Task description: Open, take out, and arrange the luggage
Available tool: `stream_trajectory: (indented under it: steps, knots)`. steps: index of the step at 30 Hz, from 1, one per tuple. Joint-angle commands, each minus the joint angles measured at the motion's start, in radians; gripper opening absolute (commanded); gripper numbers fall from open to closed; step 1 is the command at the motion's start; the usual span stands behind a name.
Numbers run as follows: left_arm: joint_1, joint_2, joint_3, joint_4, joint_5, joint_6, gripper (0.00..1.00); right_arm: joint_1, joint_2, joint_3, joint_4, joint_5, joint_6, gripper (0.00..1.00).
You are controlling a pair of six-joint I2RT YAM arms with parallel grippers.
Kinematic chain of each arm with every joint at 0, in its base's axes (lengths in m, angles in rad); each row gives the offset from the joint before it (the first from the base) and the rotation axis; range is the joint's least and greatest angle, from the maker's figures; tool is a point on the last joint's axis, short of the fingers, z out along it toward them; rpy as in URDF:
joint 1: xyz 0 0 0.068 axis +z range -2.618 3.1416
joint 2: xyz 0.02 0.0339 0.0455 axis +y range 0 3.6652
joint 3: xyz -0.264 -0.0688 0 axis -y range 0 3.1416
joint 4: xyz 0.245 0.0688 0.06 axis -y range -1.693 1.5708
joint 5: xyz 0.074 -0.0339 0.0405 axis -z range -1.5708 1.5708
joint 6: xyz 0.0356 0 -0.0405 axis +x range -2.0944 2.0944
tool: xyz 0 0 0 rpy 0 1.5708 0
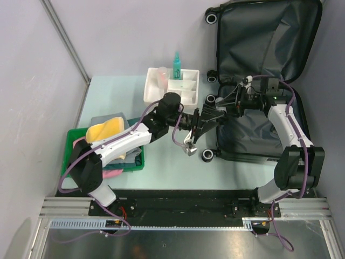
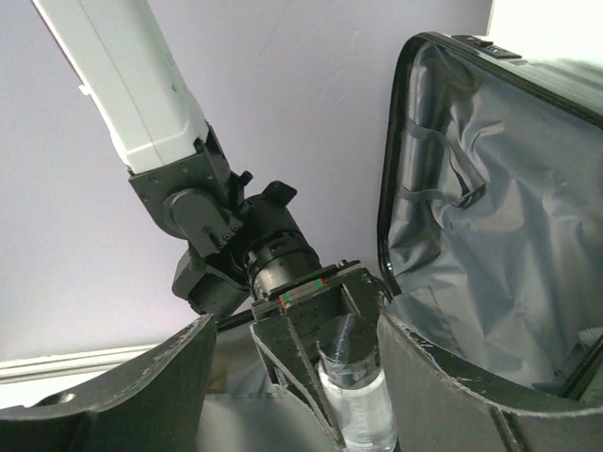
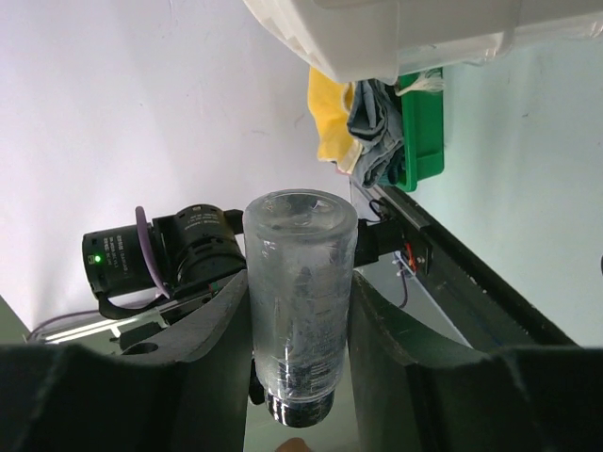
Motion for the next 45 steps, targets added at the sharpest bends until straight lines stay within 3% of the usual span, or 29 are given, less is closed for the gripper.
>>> stream_trajectory:
  steps: [1,5,23,29,30,31,33,34,36,37,40,41,42,43,44,45]
  knots:
    - [-0.014,0.019,0.002,-0.036,-0.010,0.057,0.71,0.007,-0.055,-0.003,-0.090,-0.028,0.010,0.00]
    - [-0.021,0.021,-0.001,-0.036,-0.036,0.019,0.68,0.007,-0.072,-0.003,-0.170,0.048,-0.018,0.00]
    - [-0.034,0.093,0.068,-0.029,-0.081,-0.136,0.53,0.053,-0.057,-0.003,-0.213,0.065,-0.038,0.00]
    - [-0.041,0.088,0.087,-0.016,-0.094,-0.199,0.37,0.056,-0.051,-0.003,-0.189,0.051,-0.030,0.00]
    - [-0.039,0.084,0.091,-0.015,-0.088,-0.211,0.27,0.053,-0.048,-0.003,-0.180,0.045,-0.025,0.00]
    - [-0.041,0.079,0.091,-0.015,-0.084,-0.223,0.20,0.055,-0.046,-0.003,-0.152,0.034,-0.015,0.10]
    - [-0.041,0.053,0.087,-0.007,-0.053,-0.277,0.00,0.041,-0.042,-0.003,-0.074,0.012,0.001,0.40]
    - [-0.041,0.041,0.081,0.007,-0.044,-0.304,0.00,0.027,-0.040,-0.003,-0.040,0.005,0.037,0.77]
    - [-0.039,0.006,0.064,0.081,-0.035,-0.450,0.00,-0.052,-0.026,0.011,0.052,-0.001,0.059,0.94]
    - [-0.034,-0.004,0.070,0.112,-0.039,-0.520,0.00,-0.089,-0.014,0.032,0.058,0.021,0.030,1.00]
    - [-0.013,0.001,0.166,0.211,-0.148,-0.905,0.00,-0.233,0.040,0.164,0.057,0.110,-0.028,1.00]
    - [-0.002,0.028,0.210,0.218,-0.192,-1.109,0.00,-0.261,0.052,0.216,0.026,0.145,-0.114,1.00]
    - [0.007,0.047,0.307,0.228,-0.264,-1.212,0.00,-0.289,0.078,0.294,-0.021,0.173,-0.151,1.00]
    - [0.028,0.088,0.358,0.228,-0.421,-1.314,0.00,-0.321,0.089,0.336,-0.046,0.213,-0.183,1.00]
    - [0.044,0.105,0.404,0.226,-0.503,-1.501,0.00,-0.338,0.098,0.364,-0.066,0.235,-0.226,1.00]
    - [0.061,0.114,0.463,0.226,-0.556,-1.572,0.00,-0.349,0.107,0.379,-0.063,0.245,-0.228,1.00]
